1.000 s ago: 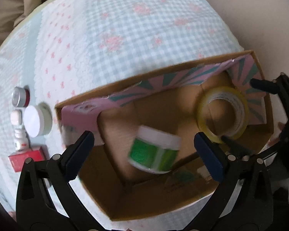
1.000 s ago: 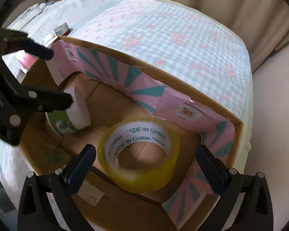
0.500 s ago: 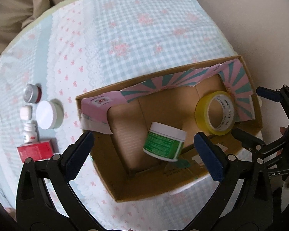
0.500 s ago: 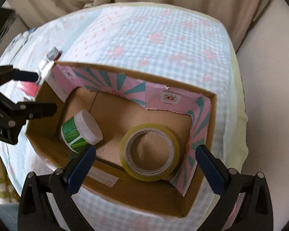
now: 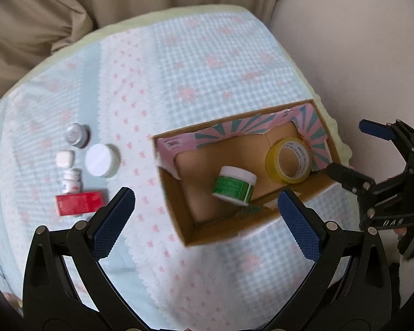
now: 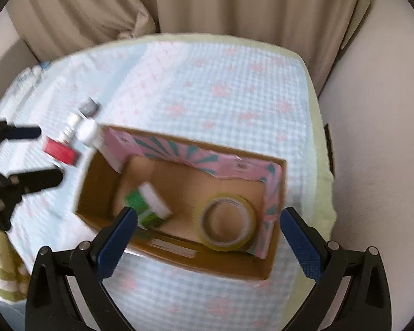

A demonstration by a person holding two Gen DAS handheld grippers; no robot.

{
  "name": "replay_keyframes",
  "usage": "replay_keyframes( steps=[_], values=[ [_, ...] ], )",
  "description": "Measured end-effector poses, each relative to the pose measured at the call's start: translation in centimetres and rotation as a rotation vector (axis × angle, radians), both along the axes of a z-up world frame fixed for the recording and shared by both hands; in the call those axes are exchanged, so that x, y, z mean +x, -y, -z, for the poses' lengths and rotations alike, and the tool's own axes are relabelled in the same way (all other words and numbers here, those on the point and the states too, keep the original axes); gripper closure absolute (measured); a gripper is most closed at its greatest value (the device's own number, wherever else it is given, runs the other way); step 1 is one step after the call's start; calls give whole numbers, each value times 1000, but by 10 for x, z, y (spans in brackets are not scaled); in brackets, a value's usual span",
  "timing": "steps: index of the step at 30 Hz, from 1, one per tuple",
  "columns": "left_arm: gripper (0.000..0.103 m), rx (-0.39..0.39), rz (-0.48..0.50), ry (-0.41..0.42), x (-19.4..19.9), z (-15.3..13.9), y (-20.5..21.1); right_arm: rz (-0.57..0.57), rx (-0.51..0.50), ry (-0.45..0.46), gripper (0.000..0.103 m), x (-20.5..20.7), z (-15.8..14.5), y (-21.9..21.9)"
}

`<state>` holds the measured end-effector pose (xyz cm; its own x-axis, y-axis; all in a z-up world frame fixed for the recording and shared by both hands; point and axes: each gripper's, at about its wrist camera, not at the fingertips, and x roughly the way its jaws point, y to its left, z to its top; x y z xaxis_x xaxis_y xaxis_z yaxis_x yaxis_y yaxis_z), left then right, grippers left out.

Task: Organize rigid objects
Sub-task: 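Withdraw both tools from the box back toward the remaining items, then grasp the white round lid with the left tool while the right tool grasps the red box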

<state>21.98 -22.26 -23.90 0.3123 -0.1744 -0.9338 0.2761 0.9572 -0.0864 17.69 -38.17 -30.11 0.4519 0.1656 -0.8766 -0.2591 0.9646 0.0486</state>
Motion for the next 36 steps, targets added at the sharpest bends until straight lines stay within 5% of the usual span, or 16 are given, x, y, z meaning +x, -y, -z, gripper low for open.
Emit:
replay_keyframes(
  steps=[10, 18, 27, 36],
  values=[
    [0, -21, -57, 106, -55, -58, -97, -8, 45, 98, 0, -32, -66, -80],
    [0, -8, -107, 122, -101, -65, -205, -71, 191, 130, 0, -54, -92, -160],
    [0, -12, -137, 47, -122, -18, -286, -177, 176, 80, 0, -46, -69, -246],
    [0, 22, -134, 2, -103, 70, -292, -352, 86, 12, 0, -5, -7, -296]
  ],
)
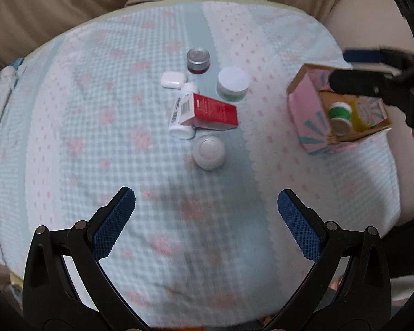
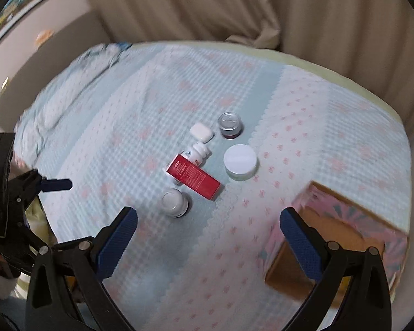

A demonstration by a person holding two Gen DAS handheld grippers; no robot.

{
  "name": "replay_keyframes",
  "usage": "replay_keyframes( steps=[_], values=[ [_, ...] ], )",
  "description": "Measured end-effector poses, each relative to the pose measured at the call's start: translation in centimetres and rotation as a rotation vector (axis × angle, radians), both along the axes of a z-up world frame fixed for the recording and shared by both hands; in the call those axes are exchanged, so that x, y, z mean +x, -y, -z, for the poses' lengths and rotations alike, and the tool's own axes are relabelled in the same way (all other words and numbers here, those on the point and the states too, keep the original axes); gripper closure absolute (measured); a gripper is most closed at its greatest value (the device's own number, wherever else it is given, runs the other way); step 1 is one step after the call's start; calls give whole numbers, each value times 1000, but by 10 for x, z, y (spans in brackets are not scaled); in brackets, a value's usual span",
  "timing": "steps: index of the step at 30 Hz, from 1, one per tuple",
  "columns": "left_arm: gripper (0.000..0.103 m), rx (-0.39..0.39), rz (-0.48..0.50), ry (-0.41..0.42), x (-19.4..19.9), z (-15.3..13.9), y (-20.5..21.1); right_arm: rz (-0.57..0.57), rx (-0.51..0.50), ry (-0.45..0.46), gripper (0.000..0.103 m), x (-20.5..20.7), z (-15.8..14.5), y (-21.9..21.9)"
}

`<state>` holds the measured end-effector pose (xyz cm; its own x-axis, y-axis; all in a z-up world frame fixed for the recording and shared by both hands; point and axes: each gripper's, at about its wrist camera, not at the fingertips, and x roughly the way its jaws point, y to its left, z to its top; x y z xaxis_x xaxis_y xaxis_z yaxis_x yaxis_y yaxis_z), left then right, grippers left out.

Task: Organize rigid objects
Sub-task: 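Grasp the white round lid with the left tool while the right tool grasps the red box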

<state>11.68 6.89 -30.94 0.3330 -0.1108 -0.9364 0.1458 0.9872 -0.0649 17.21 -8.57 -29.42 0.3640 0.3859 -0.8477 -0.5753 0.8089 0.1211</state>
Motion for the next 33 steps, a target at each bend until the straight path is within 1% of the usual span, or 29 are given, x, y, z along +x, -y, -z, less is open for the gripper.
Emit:
replay_keyframes(
  steps=[2, 3, 4, 5, 7, 10, 12, 16, 17, 19, 21, 22, 24, 26, 28, 30, 31, 32, 33],
  values=[
    [0, 1, -3, 1, 8, 19, 1, -61, -25, 10, 0, 11, 14, -11],
    [0, 3, -7, 6, 13, 34, 2, -105, -43, 18, 0, 20, 24, -20],
    [0, 4, -9, 9, 17, 41, 2, -139, -51, 23, 0, 24, 30, -25],
    [0, 5, -15, 13, 23, 56, 4, -190, -68, 32, 0, 31, 39, -33],
    [0, 11, -26, 20, 30, 76, 7, -266, -98, 49, 0, 40, 55, -44],
    [0, 18, -31, 32, 38, 105, 12, -381, -135, 50, 0, 52, 83, -62],
    [2, 23, -38, 43, 43, 123, 16, -450, -160, 41, 3, 60, 104, -74],
    [11, 38, -74, 62, 51, 149, 23, -550, -213, 26, 13, 67, 138, -95],
    [13, 36, -84, 65, 52, 152, 23, -564, -231, 29, 17, 67, 145, -99],
    [16, 13, -117, 73, 55, 162, 22, -593, -246, 20, 21, 68, 158, -107],
    [26, -14, -132, 86, 55, 165, 20, -610, -257, 14, 30, 70, 169, -113],
    [34, -32, -134, 95, 56, 167, 21, -617, -260, 9, 31, 71, 173, -115],
    [35, -30, -134, 96, 58, 169, 23, -631, -259, 9, 32, 74, 178, -120],
    [39, -28, -133, 100, 58, 170, 27, -644, -249, 21, 33, 75, 177, -123],
    [42, -34, -131, 105, 60, 171, 29, -664, -241, 24, 41, 76, 177, -127],
    [45, -42, -134, 109, 61, 171, 31, -685, -246, 17, 52, 76, 179, -133],
    [49, -39, -136, 111, 61, 170, 31, -690, -248, 17, 55, 75, 180, -134],
    [50, -37, -137, 112, 61, 170, 31, -695, -251, 15, 59, 75, 180, -135],
    [50, -45, -137, 110, 61, 170, 30, -697, -255, 19, 59, 75, 180, -137]
  ],
)
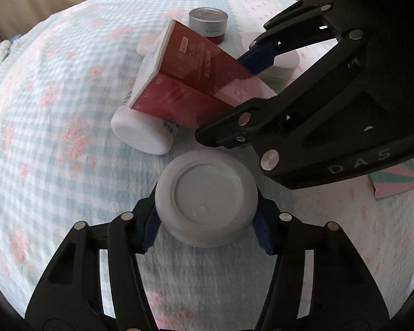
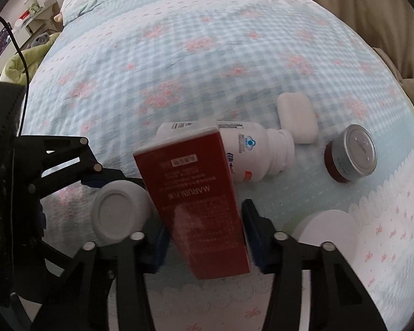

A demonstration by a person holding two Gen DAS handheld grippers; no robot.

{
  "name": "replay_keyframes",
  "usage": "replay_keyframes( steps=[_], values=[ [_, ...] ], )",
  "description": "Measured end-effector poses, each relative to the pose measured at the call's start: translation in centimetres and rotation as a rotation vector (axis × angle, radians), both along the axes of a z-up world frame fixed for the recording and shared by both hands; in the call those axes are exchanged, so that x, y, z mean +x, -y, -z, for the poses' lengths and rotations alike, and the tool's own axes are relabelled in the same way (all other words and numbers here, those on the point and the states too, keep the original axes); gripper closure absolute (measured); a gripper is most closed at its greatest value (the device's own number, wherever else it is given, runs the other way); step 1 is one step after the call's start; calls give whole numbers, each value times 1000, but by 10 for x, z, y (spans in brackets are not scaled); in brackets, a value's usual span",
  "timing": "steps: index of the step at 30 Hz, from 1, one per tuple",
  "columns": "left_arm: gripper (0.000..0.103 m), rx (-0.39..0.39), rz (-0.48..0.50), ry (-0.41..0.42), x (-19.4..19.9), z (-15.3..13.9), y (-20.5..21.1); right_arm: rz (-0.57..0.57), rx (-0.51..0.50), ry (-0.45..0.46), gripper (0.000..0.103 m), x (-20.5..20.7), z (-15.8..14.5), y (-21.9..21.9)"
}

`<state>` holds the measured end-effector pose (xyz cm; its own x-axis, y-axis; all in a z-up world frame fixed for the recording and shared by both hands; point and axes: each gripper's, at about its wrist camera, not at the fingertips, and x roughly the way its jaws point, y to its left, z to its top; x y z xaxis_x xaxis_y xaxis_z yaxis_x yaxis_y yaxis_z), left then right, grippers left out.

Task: Organize rigid objects
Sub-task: 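Grasp the white round lid with the left tool while the right tool grasps the red box, then carry the lid and red box over the cardboard box and release both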

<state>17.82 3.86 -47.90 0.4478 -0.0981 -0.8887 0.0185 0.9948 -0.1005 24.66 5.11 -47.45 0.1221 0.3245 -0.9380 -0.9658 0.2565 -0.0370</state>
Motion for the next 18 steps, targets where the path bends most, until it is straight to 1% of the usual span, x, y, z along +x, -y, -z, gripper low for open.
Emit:
replay_keyframes(
  steps=[3, 8, 14, 18],
  values=[
    [50, -20, -8, -6, 1, -1, -4, 0, -4, 0, 59, 0, -1, -1],
    [50, -5, -8, -10, 1, -2, -4, 22, -2, 1, 60, -1, -3, 2],
    [50, -10, -22, -22, -6, -5, -13, 65, -1, 12, 61, -6, -5, 5],
    [50, -17, -28, -22, -8, -10, -20, 103, 12, -1, 61, -10, -11, 9]
  ],
)
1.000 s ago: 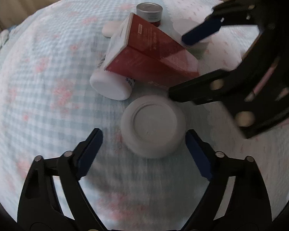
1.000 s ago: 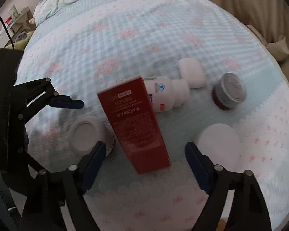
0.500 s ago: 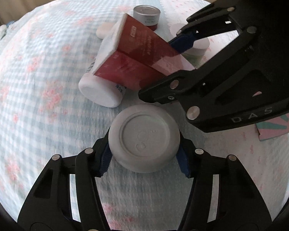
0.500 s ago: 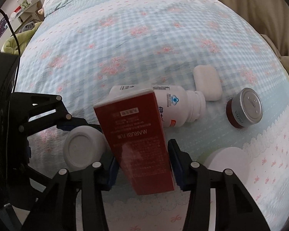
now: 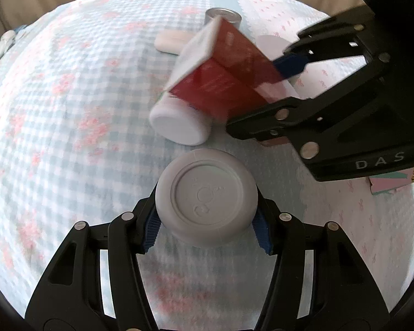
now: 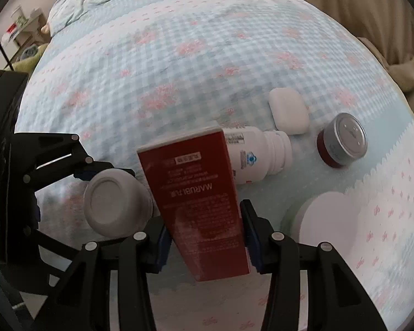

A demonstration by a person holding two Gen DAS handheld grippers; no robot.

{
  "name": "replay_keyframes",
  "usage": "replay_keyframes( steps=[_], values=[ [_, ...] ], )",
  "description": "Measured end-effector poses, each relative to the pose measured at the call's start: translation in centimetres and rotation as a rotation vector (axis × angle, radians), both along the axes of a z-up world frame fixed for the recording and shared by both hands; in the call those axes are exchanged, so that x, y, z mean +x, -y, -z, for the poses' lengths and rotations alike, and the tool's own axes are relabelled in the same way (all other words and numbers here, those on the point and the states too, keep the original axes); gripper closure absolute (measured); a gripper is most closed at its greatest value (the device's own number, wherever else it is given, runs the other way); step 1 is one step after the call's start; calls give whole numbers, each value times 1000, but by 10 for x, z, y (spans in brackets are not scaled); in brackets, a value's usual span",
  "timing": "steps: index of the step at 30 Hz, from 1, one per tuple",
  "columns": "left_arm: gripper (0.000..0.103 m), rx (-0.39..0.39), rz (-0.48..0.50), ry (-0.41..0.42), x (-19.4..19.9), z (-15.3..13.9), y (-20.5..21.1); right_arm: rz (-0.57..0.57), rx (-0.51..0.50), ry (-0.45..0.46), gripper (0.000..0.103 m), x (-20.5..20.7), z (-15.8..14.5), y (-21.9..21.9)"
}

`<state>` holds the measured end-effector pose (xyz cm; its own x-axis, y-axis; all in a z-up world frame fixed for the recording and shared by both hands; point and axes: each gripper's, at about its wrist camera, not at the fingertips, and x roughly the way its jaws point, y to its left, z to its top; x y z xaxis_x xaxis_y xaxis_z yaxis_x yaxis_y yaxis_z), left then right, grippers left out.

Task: Organize rigid objects
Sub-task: 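Carry the lid and red box over the cardboard box and release both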

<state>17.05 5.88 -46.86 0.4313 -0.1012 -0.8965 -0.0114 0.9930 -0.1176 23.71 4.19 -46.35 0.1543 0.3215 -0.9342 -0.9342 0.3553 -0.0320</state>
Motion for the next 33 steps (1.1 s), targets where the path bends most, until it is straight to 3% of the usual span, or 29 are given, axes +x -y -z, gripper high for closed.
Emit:
replay_keyframes(
  steps=[8, 16, 26, 33],
  values=[
    [50, -14, -18, 6, -17, -30, -26, 140, 56, -33, 61, -14, -26, 8],
    [50, -22, 1, 29, -33, -101, -62, 353, 148, -56, 61, -44, -93, 24],
    [50, -16, 146, 141, -40, -234, -29, 714, 283, -66, 61, -95, -199, 89],
    [50, -27, 248, 195, -34, -283, 32, 927, 341, -52, 61, -116, -238, 167]
  ],
)
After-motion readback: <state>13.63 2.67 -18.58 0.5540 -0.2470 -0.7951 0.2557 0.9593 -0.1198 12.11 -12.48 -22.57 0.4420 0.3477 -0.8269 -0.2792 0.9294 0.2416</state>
